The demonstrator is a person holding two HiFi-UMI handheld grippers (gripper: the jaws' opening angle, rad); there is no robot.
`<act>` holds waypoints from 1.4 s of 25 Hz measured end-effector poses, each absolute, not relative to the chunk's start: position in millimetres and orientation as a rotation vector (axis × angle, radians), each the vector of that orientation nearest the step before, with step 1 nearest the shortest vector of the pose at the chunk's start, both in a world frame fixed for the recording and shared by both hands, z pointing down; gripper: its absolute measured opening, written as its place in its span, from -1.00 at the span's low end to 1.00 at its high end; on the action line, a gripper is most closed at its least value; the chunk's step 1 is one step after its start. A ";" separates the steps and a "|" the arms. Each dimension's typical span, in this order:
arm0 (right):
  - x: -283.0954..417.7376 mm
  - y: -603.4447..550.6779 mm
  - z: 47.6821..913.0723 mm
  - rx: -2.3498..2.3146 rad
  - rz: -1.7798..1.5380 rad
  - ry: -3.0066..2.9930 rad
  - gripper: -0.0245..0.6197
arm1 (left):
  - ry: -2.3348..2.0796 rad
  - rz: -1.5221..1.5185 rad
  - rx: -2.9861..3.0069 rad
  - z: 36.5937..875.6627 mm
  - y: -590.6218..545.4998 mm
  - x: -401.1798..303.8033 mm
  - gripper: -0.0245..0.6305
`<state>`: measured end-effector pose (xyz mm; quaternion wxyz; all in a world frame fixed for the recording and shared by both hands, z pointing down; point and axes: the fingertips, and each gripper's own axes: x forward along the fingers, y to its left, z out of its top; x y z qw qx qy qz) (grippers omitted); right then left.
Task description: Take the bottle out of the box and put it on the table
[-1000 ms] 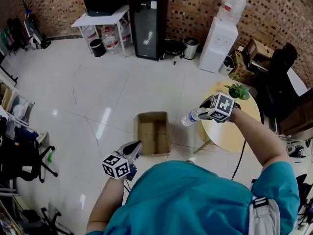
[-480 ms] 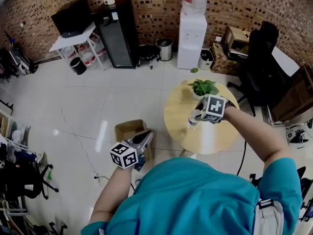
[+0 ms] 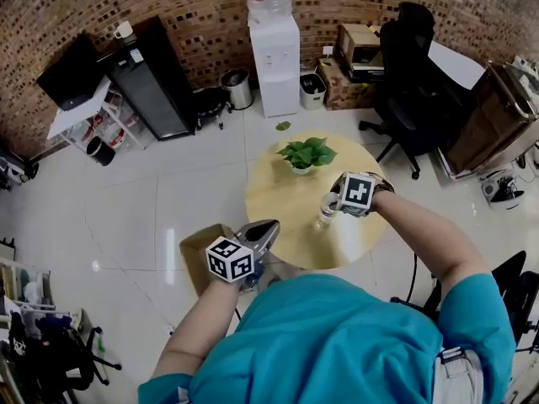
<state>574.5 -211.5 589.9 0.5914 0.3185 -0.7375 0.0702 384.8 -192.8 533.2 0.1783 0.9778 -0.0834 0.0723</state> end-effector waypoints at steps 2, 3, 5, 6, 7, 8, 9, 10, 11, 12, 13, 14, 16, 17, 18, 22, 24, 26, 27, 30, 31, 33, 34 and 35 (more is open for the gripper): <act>590.5 -206.3 618.7 0.789 0.210 -1.731 -0.44 | -0.180 0.243 2.775 555.5 -193.2 407.3 -0.93; 588.3 -203.0 631.3 0.793 0.249 -1.763 -0.44 | -0.149 0.261 2.777 564.1 -194.5 414.9 -0.93; 560.3 -194.8 652.7 0.759 0.363 -1.903 -0.44 | -0.084 0.300 2.780 576.7 -199.3 423.0 -0.93; 547.9 -194.4 659.3 0.758 0.411 -1.968 -0.44 | -0.051 0.318 2.782 581.9 -203.1 425.7 -0.93; 543.0 -198.7 661.8 0.784 0.431 -2.007 -0.44 | -0.020 0.334 2.783 586.7 -207.3 428.1 -0.93; 542.8 -205.6 663.0 0.821 0.435 -2.027 -0.43 | 0.010 0.346 2.783 591.4 -211.7 429.9 -0.93; 544.4 -211.9 666.3 0.851 0.436 -2.038 -0.43 | 0.037 0.355 2.781 596.2 -215.5 431.1 -0.93; 546.3 -215.9 671.2 0.873 0.442 -2.042 -0.42 | 0.061 0.364 2.777 601.2 -218.2 431.9 -0.93; 548.6 -218.2 675.6 0.894 0.449 -2.042 -0.40 | 0.081 0.372 2.772 606.5 -219.6 432.6 -0.93; 551.0 -219.5 677.8 0.916 0.456 -2.043 -0.38 | 0.097 0.378 2.766 611.0 -220.2 433.4 -0.93; 553.3 -220.7 677.3 0.943 0.459 -2.043 -0.37 | 0.111 0.381 2.759 614.0 -220.7 434.2 -0.93; 555.5 -222.0 676.0 0.973 0.458 -2.043 -0.35 | 0.127 0.382 2.753 615.1 -221.0 434.6 -0.93; 557.8 -223.6 676.9 1.030 0.460 -2.039 -0.34 | 0.159 0.384 2.748 614.1 -221.4 432.1 -0.93; 556.6 -223.4 676.7 1.055 0.461 -2.035 -0.29 | 0.173 0.385 2.747 613.1 -221.7 428.8 -0.93; 553.6 -222.3 675.4 1.074 0.466 -2.032 -0.19 | 0.183 0.384 2.746 612.1 -222.3 424.6 -0.93; 546.6 -217.7 659.2 1.166 0.434 -2.029 0.00 | 0.203 0.366 2.744 613.9 -228.5 407.5 -0.93; 547.8 -212.5 645.5 1.232 0.418 -2.036 0.00 | 0.212 0.360 2.738 618.0 -232.0 402.4 -0.93; 552.7 -206.0 633.2 1.308 0.396 -2.048 0.00 | 0.217 0.358 2.729 622.4 -232.7 399.3 -0.93; 555.9 -201.3 628.1 1.346 0.386 -2.056 0.00 | 0.217 0.357 2.725 623.8 -231.6 398.3 -0.93; 566.1 -177.2 613.8 1.442 0.369 -2.087 0.00 | 0.218 0.353 2.721 621.9 -222.7 398.2 -0.93; 570.1 -166.5 608.1 1.472 0.359 -2.102 0.00 | 0.218 0.355 2.724 619.7 -217.4 398.9 -0.93; 577.8 -139.6 595.3 1.528 0.343 -2.140 -0.01 | 0.208 0.366 2.735 612.9 -203.2 401.2 -0.93; 581.7 -123.9 588.5 1.550 0.341 -2.163 -0.01 | 0.198 0.370 2.742 607.5 -194.6 403.2 -0.93; 586.0 -107.7 581.5 1.570 0.342 -2.191 -0.01 | 0.185 0.371 2.751 600.7 -185.4 405.9 -0.93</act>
